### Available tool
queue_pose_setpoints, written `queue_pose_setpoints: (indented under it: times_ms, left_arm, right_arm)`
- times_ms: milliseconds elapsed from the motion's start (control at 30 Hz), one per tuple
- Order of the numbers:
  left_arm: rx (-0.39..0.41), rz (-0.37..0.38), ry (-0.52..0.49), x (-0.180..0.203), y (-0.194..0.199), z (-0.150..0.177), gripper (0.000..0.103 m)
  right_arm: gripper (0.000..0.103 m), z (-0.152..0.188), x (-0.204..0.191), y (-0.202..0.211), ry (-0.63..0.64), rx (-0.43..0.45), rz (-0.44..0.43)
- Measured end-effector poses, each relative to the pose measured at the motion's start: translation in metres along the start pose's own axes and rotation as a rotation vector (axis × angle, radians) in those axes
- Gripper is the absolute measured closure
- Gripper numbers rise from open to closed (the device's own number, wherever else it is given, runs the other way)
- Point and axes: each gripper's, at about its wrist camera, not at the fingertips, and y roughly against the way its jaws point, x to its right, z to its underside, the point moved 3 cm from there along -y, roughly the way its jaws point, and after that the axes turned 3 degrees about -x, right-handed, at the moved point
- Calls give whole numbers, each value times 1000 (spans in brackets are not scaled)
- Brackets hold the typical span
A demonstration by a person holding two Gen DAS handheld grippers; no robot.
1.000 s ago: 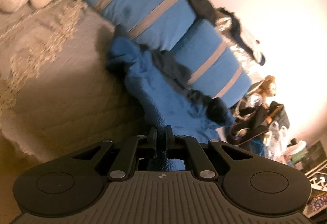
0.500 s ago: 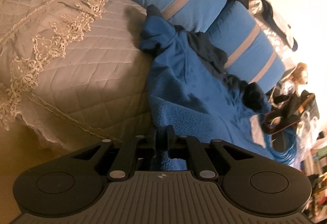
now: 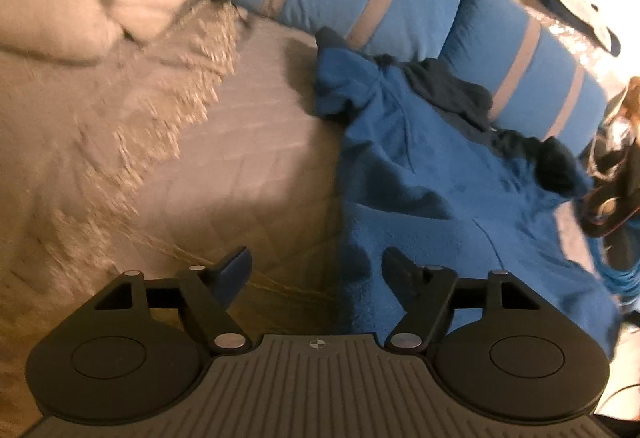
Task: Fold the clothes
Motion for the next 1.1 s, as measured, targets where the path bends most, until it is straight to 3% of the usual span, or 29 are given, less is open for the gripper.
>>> queue_pose_setpoints:
  times_ms: [367, 533, 800, 933, 1100]
  left_arm:
    - [87, -24, -154, 35, 38, -29, 25]
    - [131, -42, -241, 52, 68, -55, 25]
    - [220, -54, -292, 72, 116, -103, 25]
    - [179, 46, -215, 82, 128, -126, 25]
    - [203, 129, -231, 102, 136, -142, 25]
  right_arm:
    - [0, -25, -19, 15, 80, 49, 78]
    - [0, -54, -34, 36, 144, 112, 110]
    - [0, -124, -44, 88, 188, 272, 151]
    - [0, -161, -61, 121, 214, 365, 129]
    - [0, -204, -83, 158, 241, 460, 110]
